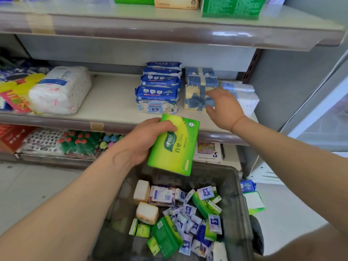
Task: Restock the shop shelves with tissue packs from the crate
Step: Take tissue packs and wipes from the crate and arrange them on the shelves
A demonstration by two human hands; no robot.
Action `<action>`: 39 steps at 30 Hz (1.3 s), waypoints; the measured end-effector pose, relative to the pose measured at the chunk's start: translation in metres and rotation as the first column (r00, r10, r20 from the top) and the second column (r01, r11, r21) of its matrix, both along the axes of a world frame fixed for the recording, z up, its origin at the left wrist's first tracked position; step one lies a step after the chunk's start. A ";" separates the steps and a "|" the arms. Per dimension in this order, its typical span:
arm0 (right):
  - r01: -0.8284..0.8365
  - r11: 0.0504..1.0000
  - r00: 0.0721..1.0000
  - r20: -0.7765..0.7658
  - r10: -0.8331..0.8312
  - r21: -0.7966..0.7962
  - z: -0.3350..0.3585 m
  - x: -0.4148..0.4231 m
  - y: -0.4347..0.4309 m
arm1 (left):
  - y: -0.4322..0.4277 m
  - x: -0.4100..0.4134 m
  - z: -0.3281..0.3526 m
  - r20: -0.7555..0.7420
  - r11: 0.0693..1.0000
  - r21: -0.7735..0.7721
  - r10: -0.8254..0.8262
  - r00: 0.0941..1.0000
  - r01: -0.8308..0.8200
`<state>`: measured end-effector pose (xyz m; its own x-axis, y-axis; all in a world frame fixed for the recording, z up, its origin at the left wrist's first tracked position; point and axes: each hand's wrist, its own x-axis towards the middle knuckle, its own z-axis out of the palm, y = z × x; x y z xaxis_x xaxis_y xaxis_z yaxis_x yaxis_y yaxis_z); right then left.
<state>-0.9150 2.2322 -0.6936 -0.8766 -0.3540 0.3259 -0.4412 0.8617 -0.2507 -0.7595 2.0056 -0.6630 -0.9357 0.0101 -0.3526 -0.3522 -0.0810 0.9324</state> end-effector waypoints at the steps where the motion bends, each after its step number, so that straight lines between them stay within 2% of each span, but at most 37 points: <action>1: 0.007 0.986 0.997 0.072 0.005 -0.166 0.006 0.021 0.001 | 0.002 0.002 0.002 -0.010 1.000 0.006 0.001 1.000 -0.001; 2: 0.045 0.935 0.980 0.195 0.026 -0.351 0.015 0.045 0.002 | 0.005 0.003 0.003 -0.021 1.000 0.011 -0.005 1.000 0.006; 3: 0.108 0.847 0.925 0.364 0.105 -0.521 0.024 0.070 0.002 | 0.009 0.005 0.005 -0.036 1.000 0.015 -0.025 0.999 0.025; 4: 0.181 0.742 0.822 0.513 0.246 -0.646 0.031 0.093 0.004 | 0.013 0.007 0.006 -0.055 0.999 0.013 -0.048 0.997 0.049; 5: 0.239 0.655 0.703 0.593 0.393 -0.717 0.034 0.113 0.006 | 0.016 0.010 0.007 -0.075 0.998 0.000 -0.070 0.995 0.070; 6: 0.261 0.616 0.614 0.620 0.488 -0.743 0.035 0.131 0.009 | 0.019 0.014 0.007 -0.094 0.996 -0.027 -0.082 0.992 0.079; 7: 0.258 0.601 0.565 0.623 0.541 -0.756 0.033 0.143 0.011 | 0.022 0.018 0.007 -0.111 0.995 -0.065 -0.084 0.990 0.077; 10: 0.277 0.568 0.525 0.617 0.586 -0.775 0.031 0.161 0.019 | 0.031 0.030 0.008 -0.157 0.987 -0.146 -0.090 0.984 0.067; 12: 0.330 0.513 0.523 0.606 0.600 -0.793 0.035 0.164 0.026 | 0.033 0.036 0.014 -0.203 0.982 -0.183 -0.076 0.976 0.039; 15: 0.422 0.309 0.581 0.516 0.630 -0.852 0.037 0.171 0.036 | 0.024 0.049 0.026 -0.254 0.966 -0.251 -0.009 0.967 -0.056; 17: 0.423 0.227 0.636 0.466 0.616 -0.877 0.036 0.179 0.036 | 0.018 0.061 0.028 -0.226 0.973 -0.221 0.016 0.974 -0.067; 21: 0.354 0.183 0.732 0.394 0.555 -0.917 0.045 0.192 0.022 | 0.014 0.077 0.038 -0.275 0.987 -0.148 0.015 0.961 -0.058; 26: 0.258 0.184 0.815 0.316 0.486 -0.948 0.068 0.198 0.009 | 0.016 0.086 0.072 -0.409 0.937 -0.323 -0.009 0.913 -0.135; 31: 0.176 0.144 0.811 0.227 0.539 -0.974 0.083 0.189 0.006 | -0.001 0.073 0.113 -0.500 0.895 -0.379 0.014 0.866 -0.234; 36: 0.234 0.087 0.812 0.244 0.530 -0.968 0.091 0.170 -0.004 | -0.054 0.012 0.189 -0.639 0.839 -0.374 0.076 0.765 -0.396; 39: 0.291 0.056 0.785 0.272 0.557 -0.955 0.094 0.155 -0.019 | -0.082 -0.031 0.225 -0.666 0.777 -0.419 0.088 0.741 -0.469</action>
